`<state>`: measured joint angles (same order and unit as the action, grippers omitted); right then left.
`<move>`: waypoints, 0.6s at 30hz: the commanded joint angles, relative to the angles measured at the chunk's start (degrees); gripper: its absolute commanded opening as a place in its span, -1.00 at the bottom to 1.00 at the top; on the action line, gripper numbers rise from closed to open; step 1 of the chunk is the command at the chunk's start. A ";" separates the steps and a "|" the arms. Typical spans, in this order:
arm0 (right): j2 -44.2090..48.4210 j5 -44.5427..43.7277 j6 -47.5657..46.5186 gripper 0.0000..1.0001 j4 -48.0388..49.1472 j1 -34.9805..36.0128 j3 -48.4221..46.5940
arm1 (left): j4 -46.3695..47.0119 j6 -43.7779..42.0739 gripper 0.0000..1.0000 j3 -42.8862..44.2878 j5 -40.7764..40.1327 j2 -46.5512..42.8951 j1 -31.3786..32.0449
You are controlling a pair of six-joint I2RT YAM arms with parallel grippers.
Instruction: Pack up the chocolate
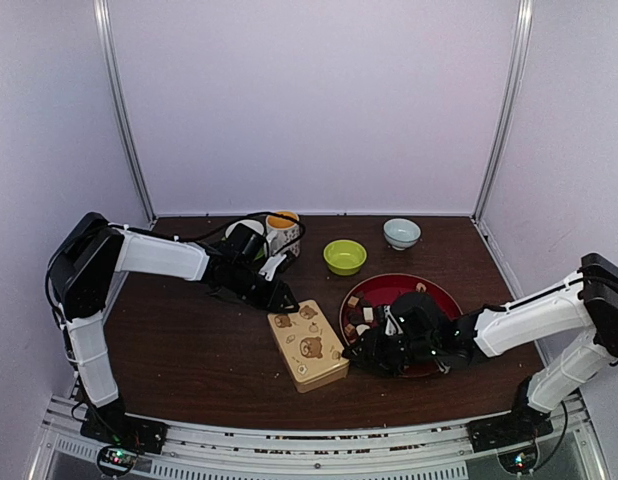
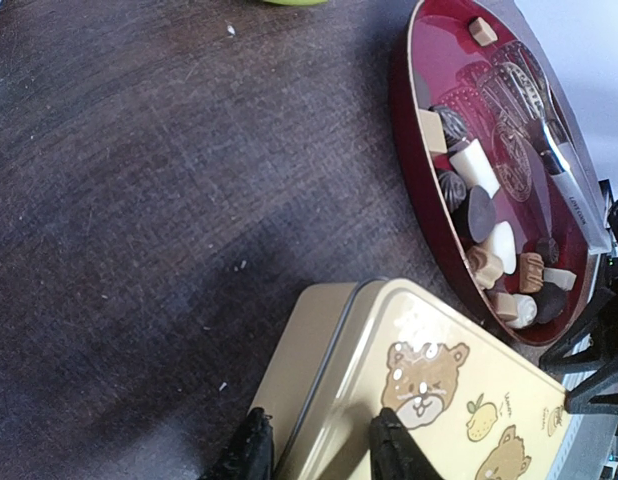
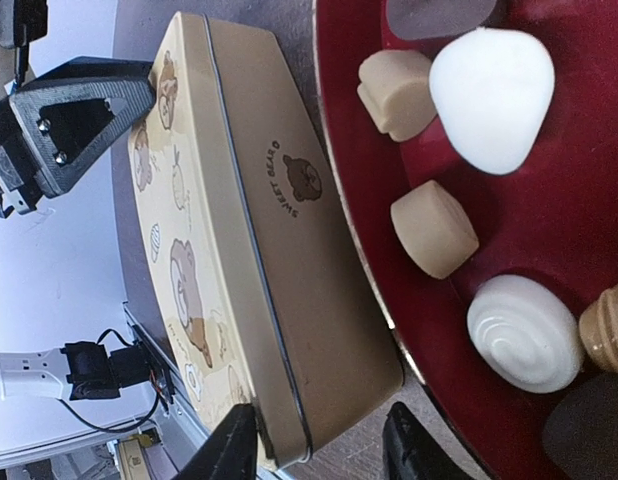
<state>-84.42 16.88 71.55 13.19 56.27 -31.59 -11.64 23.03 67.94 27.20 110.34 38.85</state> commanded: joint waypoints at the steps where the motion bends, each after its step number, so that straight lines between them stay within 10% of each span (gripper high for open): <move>1: -2.93 3.14 -1.56 -0.12 -3.89 0.99 -2.04 | -5.07 -0.70 -0.31 -1.65 -1.45 0.98 1.32; 18: -7.88 6.64 0.28 -0.53 3.31 0.11 0.44 | -2.78 0.73 -0.31 -3.79 -0.54 1.00 1.34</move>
<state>-89.08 22.20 70.87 19.35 56.05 -32.88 -9.91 23.07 67.20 26.76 110.19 38.83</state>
